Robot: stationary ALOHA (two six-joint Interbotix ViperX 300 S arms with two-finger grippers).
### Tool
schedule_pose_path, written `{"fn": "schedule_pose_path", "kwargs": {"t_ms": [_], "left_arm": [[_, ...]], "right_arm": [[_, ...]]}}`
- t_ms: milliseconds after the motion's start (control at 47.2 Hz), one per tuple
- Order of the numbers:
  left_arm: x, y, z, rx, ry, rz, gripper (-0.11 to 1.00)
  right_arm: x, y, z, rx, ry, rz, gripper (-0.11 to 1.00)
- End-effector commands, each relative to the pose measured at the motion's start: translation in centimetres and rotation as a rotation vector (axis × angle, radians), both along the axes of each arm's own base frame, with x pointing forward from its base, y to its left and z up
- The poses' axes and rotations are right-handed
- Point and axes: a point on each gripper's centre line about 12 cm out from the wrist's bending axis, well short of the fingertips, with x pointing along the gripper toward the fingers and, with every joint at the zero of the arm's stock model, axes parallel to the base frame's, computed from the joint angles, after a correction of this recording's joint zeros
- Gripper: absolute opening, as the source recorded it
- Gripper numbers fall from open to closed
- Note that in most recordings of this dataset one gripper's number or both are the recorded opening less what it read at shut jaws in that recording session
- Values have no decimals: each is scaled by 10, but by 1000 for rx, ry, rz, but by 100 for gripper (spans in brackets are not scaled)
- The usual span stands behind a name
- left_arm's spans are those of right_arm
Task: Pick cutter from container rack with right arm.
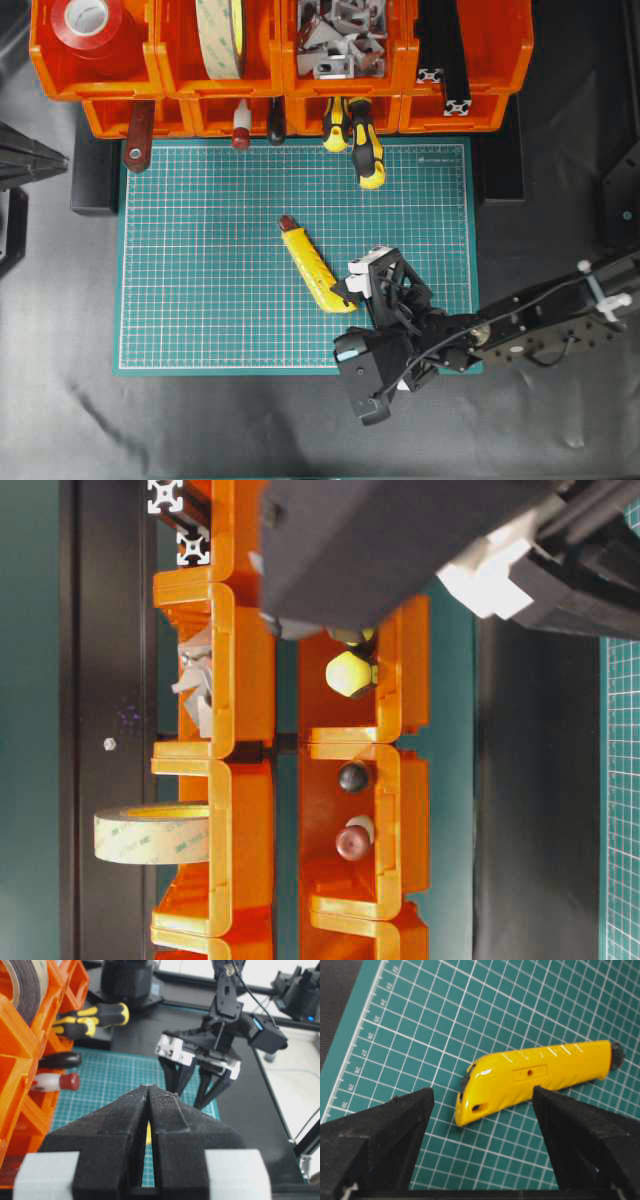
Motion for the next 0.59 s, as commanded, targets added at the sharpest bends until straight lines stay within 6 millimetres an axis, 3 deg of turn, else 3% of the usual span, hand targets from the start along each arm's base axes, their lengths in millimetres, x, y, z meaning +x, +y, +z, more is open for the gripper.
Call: {"fn": "schedule_pose_path", "kwargs": {"t_ms": [0, 402, 572], "left_arm": [[-1, 0, 13, -1, -37, 0, 0], [-5, 0, 17, 0, -60, 0, 0], [-7, 0, 19, -4, -67, 1, 0]], "right_arm": [[-1, -1, 24, 10, -46, -21, 76], [-24, -9, 81, 144, -159, -153, 76], [-44, -17, 92, 218, -196, -210, 76]]}}
